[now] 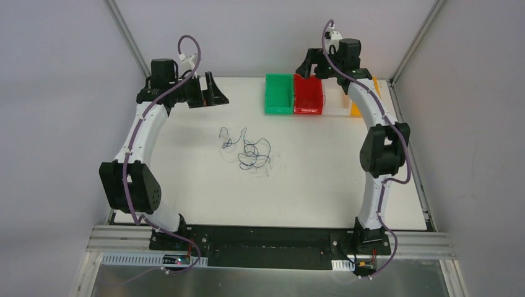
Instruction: Untangle the cables
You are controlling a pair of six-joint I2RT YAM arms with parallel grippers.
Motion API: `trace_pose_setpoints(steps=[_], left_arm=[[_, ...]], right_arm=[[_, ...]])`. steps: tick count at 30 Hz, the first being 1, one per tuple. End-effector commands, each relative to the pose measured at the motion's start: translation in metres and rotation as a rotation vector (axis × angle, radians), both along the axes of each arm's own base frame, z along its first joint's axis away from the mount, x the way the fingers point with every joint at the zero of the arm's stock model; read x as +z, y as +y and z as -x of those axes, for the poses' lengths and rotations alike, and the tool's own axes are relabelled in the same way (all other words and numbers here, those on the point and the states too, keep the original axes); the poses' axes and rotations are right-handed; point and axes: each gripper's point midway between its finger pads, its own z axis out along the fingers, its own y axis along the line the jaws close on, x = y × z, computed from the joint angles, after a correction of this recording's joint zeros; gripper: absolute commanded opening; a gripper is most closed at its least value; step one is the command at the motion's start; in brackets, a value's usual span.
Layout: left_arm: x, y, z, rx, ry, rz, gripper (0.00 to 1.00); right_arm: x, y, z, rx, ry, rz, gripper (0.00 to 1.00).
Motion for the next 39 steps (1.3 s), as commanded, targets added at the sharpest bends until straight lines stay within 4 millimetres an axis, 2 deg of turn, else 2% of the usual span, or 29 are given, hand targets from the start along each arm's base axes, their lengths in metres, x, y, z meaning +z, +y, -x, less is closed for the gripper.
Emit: trace_pose_setpoints(steps=[1, 3, 6, 11, 13, 15, 23, 25, 27, 30, 33, 34, 39], left_arm=[[-0.05, 0.002, 0.02, -0.062, 0.148, -0.029, 0.99], [-0.072, 0.001, 0.023, -0.068, 0.213, -0.023, 0.96], [-0.099, -0.002, 0.023, -0.081, 0.307, -0.001, 0.78], [-0.127, -0.02, 0.031, -0.132, 0.48, 0.13, 0.54], [-0.141, -0.025, 0.04, -0.145, 0.548, 0.158, 0.49], [-0.151, -0.027, 0.05, -0.15, 0.591, 0.171, 0.48], [-0.171, -0.025, 0.062, -0.129, 0.646, 0.158, 0.48], [-0.182, -0.023, 0.063, -0.117, 0.671, 0.145, 0.48], [-0.194, -0.022, 0.063, -0.108, 0.692, 0.128, 0.48], [-0.207, -0.024, 0.061, -0.112, 0.724, 0.128, 0.48], [-0.218, -0.026, 0.062, -0.109, 0.757, 0.122, 0.45], [-0.222, -0.024, 0.062, -0.1, 0.767, 0.115, 0.44], [-0.237, -0.015, 0.072, -0.063, 0.798, 0.069, 0.31]], right_arm=[[0.025, 0.034, 0.091, 0.24, 0.185, -0.054, 0.92], [0.002, 0.049, 0.128, 0.319, 0.301, -0.042, 0.89], [-0.024, 0.072, 0.17, 0.411, 0.403, -0.041, 0.83], [-0.056, 0.113, 0.208, 0.521, 0.504, -0.033, 0.79], [-0.071, 0.132, 0.217, 0.551, 0.541, -0.024, 0.77], [-0.085, 0.15, 0.222, 0.57, 0.558, -0.013, 0.77], [-0.131, 0.203, 0.22, 0.604, 0.548, 0.042, 0.75], [-0.145, 0.21, 0.218, 0.605, 0.557, 0.066, 0.7], [-0.154, 0.211, 0.214, 0.59, 0.555, 0.085, 0.56], [-0.152, 0.212, 0.21, 0.58, 0.548, 0.091, 0.3], [-0.127, 0.213, 0.213, 0.599, 0.524, 0.062, 0.03], [-0.114, 0.213, 0.215, 0.607, 0.508, 0.044, 0.0], [-0.027, 0.203, 0.217, 0.617, 0.375, -0.07, 0.0]])
